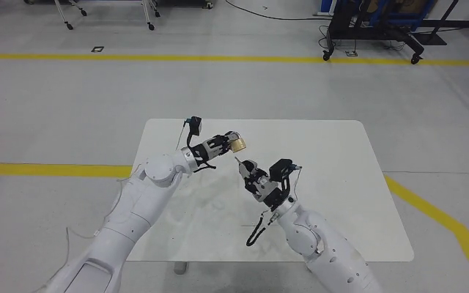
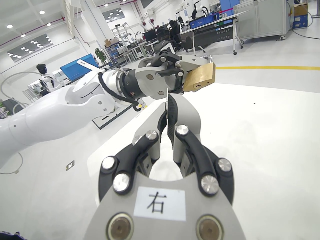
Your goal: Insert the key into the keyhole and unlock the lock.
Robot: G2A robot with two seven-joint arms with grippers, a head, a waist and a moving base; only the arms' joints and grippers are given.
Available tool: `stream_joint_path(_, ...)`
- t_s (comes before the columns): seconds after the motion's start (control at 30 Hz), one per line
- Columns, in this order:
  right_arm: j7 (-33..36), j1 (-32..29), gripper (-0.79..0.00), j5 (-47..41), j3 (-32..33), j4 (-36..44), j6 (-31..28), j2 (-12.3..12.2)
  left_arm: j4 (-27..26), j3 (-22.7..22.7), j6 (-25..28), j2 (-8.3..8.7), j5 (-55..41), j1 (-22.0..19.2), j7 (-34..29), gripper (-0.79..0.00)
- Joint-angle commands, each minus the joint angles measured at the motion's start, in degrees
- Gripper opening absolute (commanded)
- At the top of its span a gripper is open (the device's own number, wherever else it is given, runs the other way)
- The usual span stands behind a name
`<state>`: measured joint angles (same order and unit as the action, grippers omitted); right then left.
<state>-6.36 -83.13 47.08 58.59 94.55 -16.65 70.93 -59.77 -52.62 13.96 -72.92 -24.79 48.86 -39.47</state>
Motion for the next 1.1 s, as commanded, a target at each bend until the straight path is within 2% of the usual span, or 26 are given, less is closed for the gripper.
stream_joint_path(0.0, 0.9, 0.1, -0.785, -3.9, 0.6, -0.6, -3.4, 0.0, 0.5, -0.3, -0.7, -0.12, -1.4, 0.0, -0.5, -0.785)
stream_joint_path(0.1, 5.4, 1.3, -0.785, -13.5, 2.1, -3.1, -10.7, -0.2, 1.8, -1.0, -2.8, -0.47, -5.9, 0.0, -2.5, -0.785)
stream_joint_path(0.13, 6.7, 1.9, -0.785, -15.3, 2.9, -4.0, -11.4, -0.3, 2.3, -1.2, -3.8, -0.59, -7.8, -0.1, -3.6, -0.785)
stream_joint_path(0.23, 7.4, 2.2, -0.785, -15.8, 3.2, -4.3, -11.5, -0.4, 3.9, -1.5, -5.7, -0.87, -10.6, -0.9, -7.0, -0.785)
stream_joint_path(0.47, 7.4, 2.2, -0.785, -15.8, 3.2, -4.3, -11.5, -0.4, 6.0, -0.1, -7.2, -1.58, -8.9, -2.6, -9.3, -0.785)
stream_joint_path(0.57, 9.4, 2.0, -0.785, -17.0, 3.0, -4.5, -7.5, -0.2, 6.8, -0.1, -7.3, -1.89, -9.5, -2.8, -9.6, -0.785)
stream_joint_path(0.63, 12.4, 2.4, -0.785, -20.3, 2.8, -4.2, -3.2, 0.0, 7.3, -0.1, -7.4, -2.06, -9.8, -3.1, -9.8, -0.785)
stream_joint_path(0.73, 15.6, 3.2, -0.785, -23.9, 3.1, -3.9, -0.2, 0.1, 7.9, 0.0, -7.3, -2.29, -9.7, -3.4, -10.0, -0.785)
stream_joint_path(1.07, 19.5, 3.2, -0.785, -32.9, 4.9, -3.6, -0.1, 0.2, 8.6, 0.6, -8.3, -2.88, -6.4, -4.1, -7.4, -0.785)
